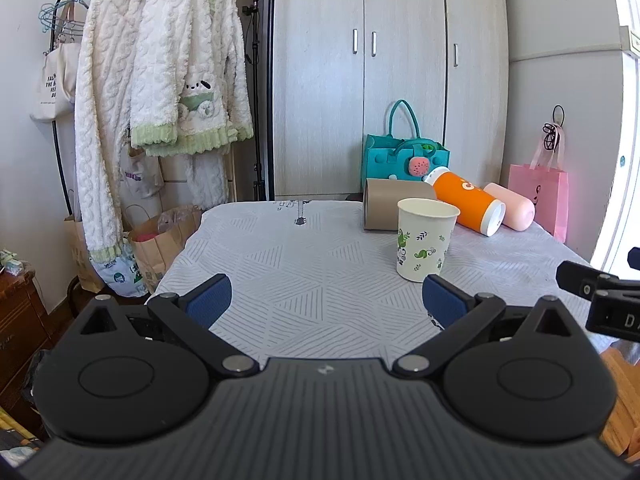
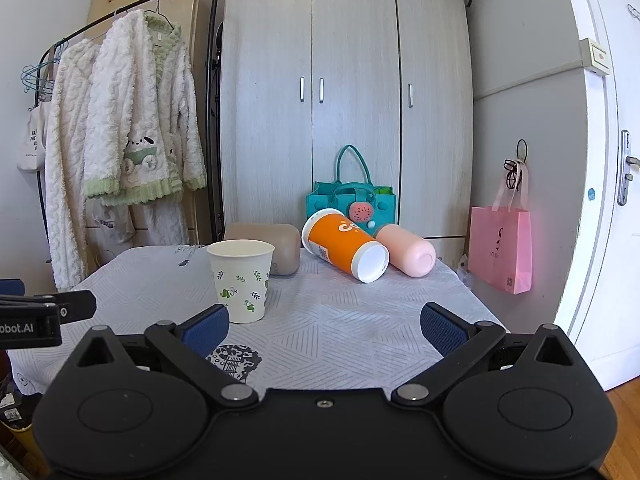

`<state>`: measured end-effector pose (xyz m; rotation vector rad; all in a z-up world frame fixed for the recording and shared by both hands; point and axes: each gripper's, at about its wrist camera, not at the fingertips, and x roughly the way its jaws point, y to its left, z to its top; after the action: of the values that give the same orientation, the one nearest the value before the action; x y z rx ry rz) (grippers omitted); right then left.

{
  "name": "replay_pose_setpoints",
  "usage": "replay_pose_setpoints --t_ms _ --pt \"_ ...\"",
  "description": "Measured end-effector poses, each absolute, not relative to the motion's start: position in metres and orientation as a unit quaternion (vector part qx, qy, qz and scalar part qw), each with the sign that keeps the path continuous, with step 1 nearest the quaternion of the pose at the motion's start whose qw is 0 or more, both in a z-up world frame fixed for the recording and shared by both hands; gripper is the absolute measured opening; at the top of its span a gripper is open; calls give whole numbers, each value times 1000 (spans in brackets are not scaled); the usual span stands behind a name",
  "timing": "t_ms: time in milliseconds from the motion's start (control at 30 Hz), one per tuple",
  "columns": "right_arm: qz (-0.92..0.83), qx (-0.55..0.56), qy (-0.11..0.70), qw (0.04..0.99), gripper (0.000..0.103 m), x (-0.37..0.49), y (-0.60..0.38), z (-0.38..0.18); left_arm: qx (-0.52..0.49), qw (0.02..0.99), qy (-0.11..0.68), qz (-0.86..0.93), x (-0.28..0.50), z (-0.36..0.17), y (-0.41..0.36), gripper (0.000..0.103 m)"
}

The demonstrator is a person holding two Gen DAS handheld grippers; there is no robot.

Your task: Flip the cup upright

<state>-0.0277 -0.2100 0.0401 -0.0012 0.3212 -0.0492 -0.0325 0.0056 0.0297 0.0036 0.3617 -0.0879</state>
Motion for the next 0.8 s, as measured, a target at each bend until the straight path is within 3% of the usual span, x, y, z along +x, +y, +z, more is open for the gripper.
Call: replay_pose_setpoints --t_ms 800 --pt "-34 -5 157 987 103 -32 -208 41 9 982 185 -45 -34 24 6 103"
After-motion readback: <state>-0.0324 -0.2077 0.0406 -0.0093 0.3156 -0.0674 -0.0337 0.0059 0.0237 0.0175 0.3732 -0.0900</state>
